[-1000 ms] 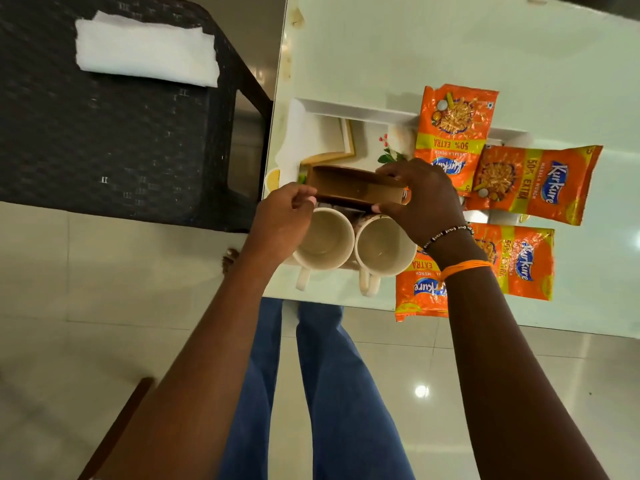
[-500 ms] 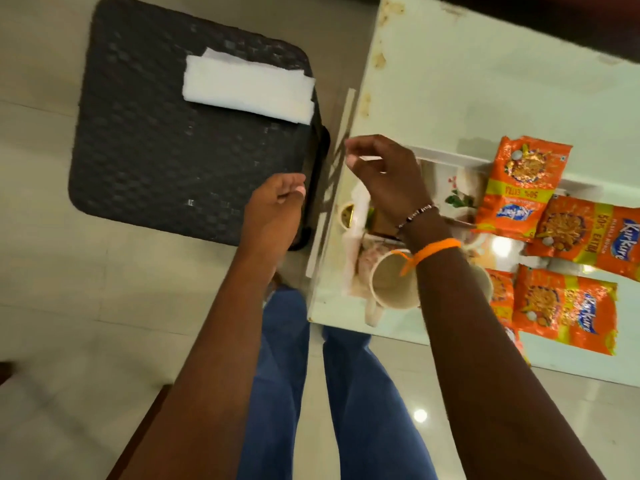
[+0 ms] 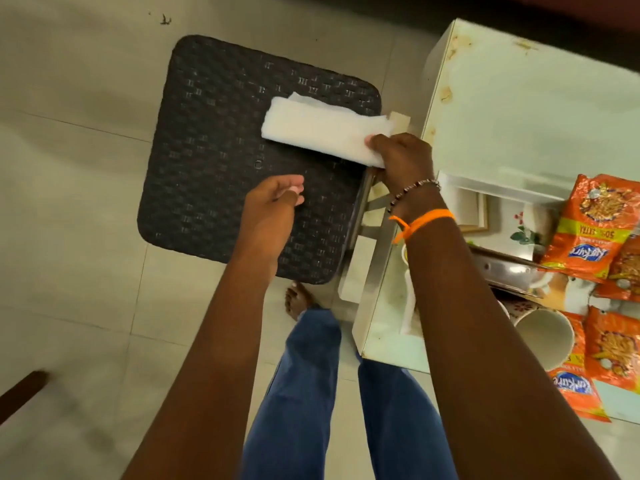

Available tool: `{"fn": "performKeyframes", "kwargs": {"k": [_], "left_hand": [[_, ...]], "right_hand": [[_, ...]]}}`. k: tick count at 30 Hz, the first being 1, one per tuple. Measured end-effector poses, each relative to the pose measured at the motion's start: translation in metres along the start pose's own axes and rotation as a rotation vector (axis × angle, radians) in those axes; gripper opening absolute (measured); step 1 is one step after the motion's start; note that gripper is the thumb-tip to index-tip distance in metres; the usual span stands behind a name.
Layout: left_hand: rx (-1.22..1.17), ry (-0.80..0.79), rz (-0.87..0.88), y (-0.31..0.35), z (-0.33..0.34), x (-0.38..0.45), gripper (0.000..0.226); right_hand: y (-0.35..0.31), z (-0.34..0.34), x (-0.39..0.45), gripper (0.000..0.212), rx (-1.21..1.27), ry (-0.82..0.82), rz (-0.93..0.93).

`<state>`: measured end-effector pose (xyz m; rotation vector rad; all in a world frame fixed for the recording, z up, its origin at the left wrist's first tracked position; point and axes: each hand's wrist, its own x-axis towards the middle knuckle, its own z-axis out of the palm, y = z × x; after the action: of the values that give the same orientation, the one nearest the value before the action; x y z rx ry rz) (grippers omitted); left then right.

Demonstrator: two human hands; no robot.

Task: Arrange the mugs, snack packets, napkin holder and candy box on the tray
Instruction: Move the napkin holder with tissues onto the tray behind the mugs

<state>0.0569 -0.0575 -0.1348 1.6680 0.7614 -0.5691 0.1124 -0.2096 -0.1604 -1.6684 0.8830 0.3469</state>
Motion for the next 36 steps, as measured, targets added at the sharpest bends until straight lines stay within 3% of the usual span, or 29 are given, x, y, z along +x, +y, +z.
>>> {"fn": "performKeyframes", "kwargs": {"k": [5,9,15,19,22,25,29,32,36], "left_hand": [[-0.279,-0.075,-0.1,-0.003,0.016,-0.014,0.015],[-0.441,-0.256,-0.119,-0.004,0.042,-0.031,0.04],[-0.111,-0.392,0.026,-0.016,0.094,-0.064,0.032],[0.088,-0.332,0.164,-0.025,0.131,-0.08,0.029],[0.234,-0.247,0.23,-0.035,0.155,-0.082,0.02],[0.299,-0.172,0.218,-0.043,0.171,-0.083,0.025],[0.243,-0.158,0.167,-0.047,0.178,-0.086,0.034],[0.207,-0.148,0.113,-0.051,0.178,-0.089,0.039],[0.226,-0.17,0.089,-0.056,0.179,-0.093,0.037]], "right_hand": [[0.009,-0.059,-0.039,0.023,0.321,-0.074,0.062],[0.029,-0.121,-0.063,0.016,0.364,-0.096,0.05],[0.065,-0.205,-0.082,0.032,0.217,-0.013,-0.058],[0.088,-0.235,-0.086,0.03,-0.094,0.113,-0.235],[0.102,-0.243,-0.082,0.025,-0.137,0.204,-0.299],[0.117,-0.245,-0.073,0.025,-0.18,0.264,-0.267],[0.131,-0.248,-0.065,0.036,-0.251,0.171,-0.176],[0.135,-0.254,-0.062,0.043,-0.162,0.182,-0.092],[0.136,-0.255,-0.059,0.045,-0.048,0.063,0.014]]}}
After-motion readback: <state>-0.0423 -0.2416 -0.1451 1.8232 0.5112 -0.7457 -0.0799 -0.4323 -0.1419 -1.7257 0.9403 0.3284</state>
